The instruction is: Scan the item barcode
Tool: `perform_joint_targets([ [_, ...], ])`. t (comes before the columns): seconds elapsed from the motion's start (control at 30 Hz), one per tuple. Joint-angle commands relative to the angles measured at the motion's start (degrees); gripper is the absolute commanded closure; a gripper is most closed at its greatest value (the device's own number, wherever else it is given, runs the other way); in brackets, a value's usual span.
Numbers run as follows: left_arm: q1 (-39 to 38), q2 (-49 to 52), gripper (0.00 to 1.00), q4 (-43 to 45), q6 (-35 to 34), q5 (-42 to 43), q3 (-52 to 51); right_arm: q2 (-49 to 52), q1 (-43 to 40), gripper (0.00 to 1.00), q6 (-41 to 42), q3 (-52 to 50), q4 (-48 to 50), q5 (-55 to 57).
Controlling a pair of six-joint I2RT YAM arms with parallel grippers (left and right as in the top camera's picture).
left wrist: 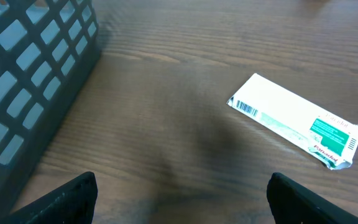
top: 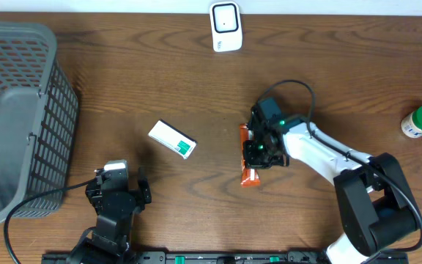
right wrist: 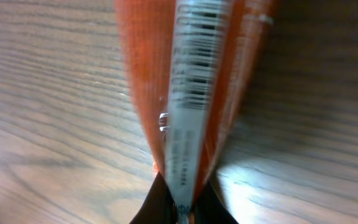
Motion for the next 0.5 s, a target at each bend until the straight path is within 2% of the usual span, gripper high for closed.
perform_joint_targets([
  [0.0, 0.13, -0.35, 0.13, 0.04, -0.55, -0.76, 0.09, -4.61, 0.07, 0.99, -14.36, 6.1, -4.0, 0.98],
  [0.17, 0.13, -0.35, 0.12, 0.04, -0.55, -0.76, 0.09, -11.96, 1.05, 0.99, -30.1, 10.8, -12.83, -1.64],
  [0.3, 0.13, -0.35, 0.13, 0.04, -0.55, -0.76, 0.09, -16.57, 2.47, 0.99, -38.77, 10.97, -16.74, -5.57],
  [0.47, 0.13, -0.35, 0.12, 0.04, -0.55, -0.76, 0.09, -19.87, 4.15, 0.99, -43.34, 10.97, -19.56, -6.19],
])
